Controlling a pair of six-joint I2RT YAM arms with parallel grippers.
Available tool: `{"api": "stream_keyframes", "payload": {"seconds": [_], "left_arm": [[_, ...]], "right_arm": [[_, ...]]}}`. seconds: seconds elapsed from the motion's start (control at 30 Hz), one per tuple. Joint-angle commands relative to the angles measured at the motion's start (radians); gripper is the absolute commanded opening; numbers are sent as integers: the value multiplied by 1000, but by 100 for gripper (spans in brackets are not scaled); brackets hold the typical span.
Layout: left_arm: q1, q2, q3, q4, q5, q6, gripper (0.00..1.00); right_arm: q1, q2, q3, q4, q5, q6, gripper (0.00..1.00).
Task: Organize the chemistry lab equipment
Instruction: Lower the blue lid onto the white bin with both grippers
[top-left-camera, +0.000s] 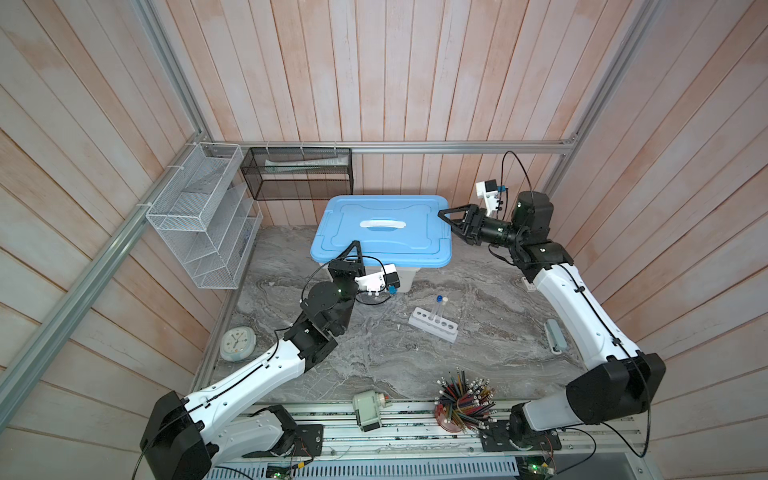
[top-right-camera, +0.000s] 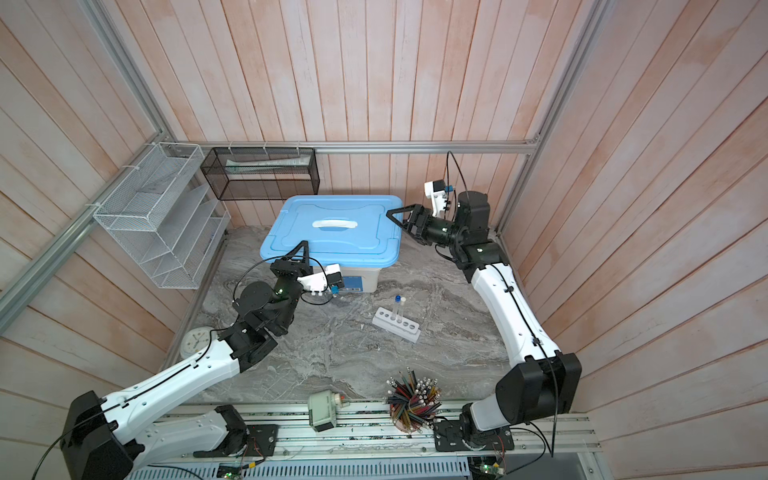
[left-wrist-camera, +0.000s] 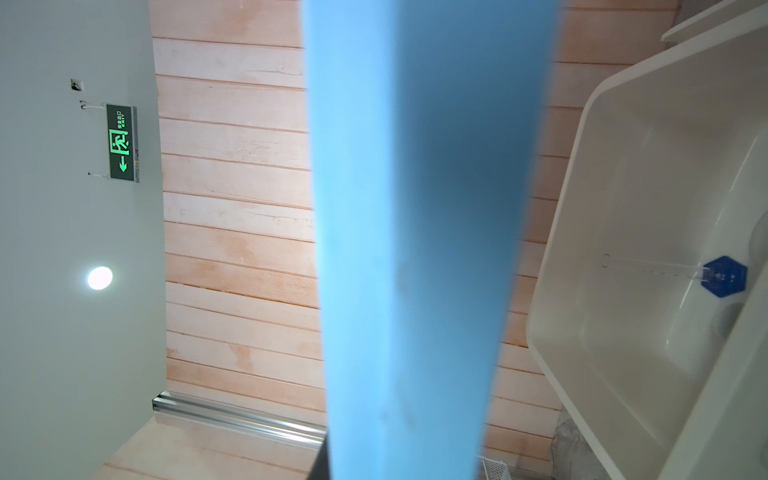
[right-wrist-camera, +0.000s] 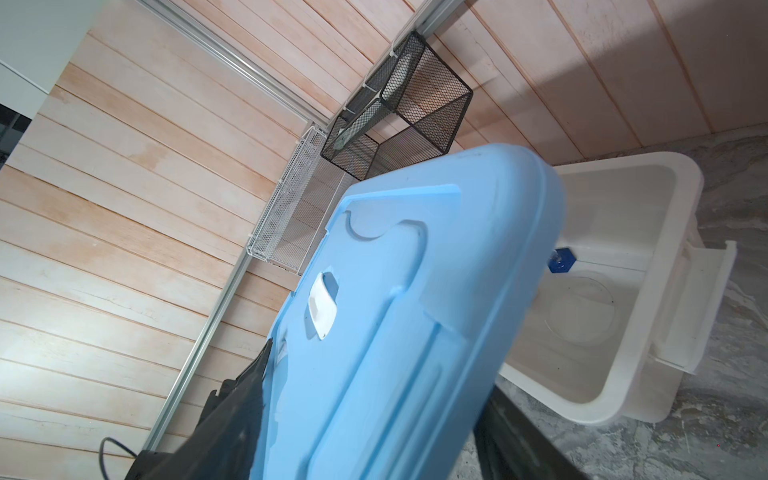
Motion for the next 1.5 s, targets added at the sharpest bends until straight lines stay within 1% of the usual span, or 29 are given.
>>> {"api": "stream_keyframes", "payload": {"seconds": [0.0,0.23,0.57,0.6,0.67,0.7,0.73,0.83,0.93,1.0,1.07,1.23,1.47], "left_arm": [[-10,5,-4,64,27,-8,5],[-10,16,-1,61,24,-11,5],[-10,22,-6,67,22,-16,5],[-10,21,-6,69,22,-16,6],[-10,20,-10,69,22,-16,12],[-10,19,-12,67,21,-20,18],[-10,19,-11,63,18,-24,31],[-10,14,-9,28,10,-49,61],[-10,11,-16,20,6,-61,78],[-9,10,-24,19,5,-70,84],[-13,13,-30,11,1,-85,87],[-34,2,-72,-13,-2,-152,93],[-59,-28,-108,-83,4,-281,98]], "right_arm": [[18,17,34,16,1,-2,73],[22,18,6,42,-6,15,53],[22,15,-57,155,-33,99,27],[22,15,-60,164,-35,106,25],[22,14,-76,194,-38,130,24],[22,13,-81,204,-39,138,23],[22,13,-84,212,-36,145,23],[22,9,-106,246,-29,175,20],[22,2,-168,360,-31,260,17],[23,-3,-198,421,-24,302,17],[23,-6,-213,451,-1,328,17],[22,15,-242,581,30,430,16],[23,68,-250,677,62,498,15]]}}
